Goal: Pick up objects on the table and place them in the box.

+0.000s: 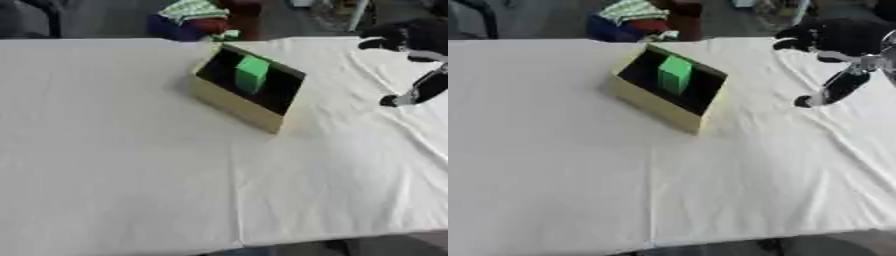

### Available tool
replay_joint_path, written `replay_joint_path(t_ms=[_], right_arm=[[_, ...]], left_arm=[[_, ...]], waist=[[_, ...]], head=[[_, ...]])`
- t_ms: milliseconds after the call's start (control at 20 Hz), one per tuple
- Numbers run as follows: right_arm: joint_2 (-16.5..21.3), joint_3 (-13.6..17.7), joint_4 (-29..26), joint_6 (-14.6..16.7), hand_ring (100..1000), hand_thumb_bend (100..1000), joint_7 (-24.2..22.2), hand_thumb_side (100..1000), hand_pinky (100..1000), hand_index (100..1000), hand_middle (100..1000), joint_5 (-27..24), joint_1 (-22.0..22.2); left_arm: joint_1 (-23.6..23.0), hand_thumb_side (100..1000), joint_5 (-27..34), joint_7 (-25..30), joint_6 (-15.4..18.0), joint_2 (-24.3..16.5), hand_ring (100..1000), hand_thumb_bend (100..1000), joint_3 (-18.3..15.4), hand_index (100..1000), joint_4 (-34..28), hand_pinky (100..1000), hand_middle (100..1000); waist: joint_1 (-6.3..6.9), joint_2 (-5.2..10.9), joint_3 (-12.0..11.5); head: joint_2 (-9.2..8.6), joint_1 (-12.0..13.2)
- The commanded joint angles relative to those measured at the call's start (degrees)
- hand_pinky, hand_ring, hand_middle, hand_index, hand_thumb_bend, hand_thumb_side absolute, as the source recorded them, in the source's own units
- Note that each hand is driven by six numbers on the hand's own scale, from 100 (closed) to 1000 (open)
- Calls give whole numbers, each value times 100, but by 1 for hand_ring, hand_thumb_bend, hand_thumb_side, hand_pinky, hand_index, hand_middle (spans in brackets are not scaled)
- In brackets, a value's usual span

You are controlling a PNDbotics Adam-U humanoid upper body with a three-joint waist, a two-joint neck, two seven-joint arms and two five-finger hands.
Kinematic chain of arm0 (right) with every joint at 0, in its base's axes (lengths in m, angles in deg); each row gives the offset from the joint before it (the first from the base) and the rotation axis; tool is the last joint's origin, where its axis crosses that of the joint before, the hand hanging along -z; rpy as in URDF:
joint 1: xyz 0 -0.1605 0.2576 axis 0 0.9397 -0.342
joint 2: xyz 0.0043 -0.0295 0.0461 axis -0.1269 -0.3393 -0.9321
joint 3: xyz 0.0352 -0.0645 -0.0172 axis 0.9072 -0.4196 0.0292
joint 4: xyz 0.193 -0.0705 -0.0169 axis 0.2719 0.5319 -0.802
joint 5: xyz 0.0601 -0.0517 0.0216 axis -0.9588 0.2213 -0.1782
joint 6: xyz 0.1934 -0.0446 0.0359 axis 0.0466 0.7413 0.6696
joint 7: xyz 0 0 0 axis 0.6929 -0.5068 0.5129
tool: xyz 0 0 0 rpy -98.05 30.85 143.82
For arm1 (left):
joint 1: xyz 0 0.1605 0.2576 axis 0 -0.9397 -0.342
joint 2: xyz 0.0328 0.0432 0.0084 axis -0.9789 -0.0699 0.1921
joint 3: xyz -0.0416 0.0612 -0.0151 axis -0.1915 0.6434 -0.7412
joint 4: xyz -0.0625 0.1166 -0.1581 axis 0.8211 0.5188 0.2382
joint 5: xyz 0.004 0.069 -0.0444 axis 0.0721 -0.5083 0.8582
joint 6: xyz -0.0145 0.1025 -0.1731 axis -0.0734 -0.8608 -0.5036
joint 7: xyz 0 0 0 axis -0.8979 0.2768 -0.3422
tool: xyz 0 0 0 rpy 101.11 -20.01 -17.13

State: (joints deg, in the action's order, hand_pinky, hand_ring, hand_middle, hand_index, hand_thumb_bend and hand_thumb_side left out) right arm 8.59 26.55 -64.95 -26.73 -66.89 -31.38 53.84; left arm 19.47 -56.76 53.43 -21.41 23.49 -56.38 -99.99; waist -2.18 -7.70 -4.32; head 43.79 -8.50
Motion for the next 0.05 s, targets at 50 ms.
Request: replay_joint_path(t_ms=[50], right_arm=[[271,124,-101,-33,1000,511,1,433,903,1000,1000,-59,-42]], left_arm=[[45,700,-5,-18,7,-117,470,100,-41,620,-59,630,457]], waist=[[6,83,1]], head=[[-12,-1]])
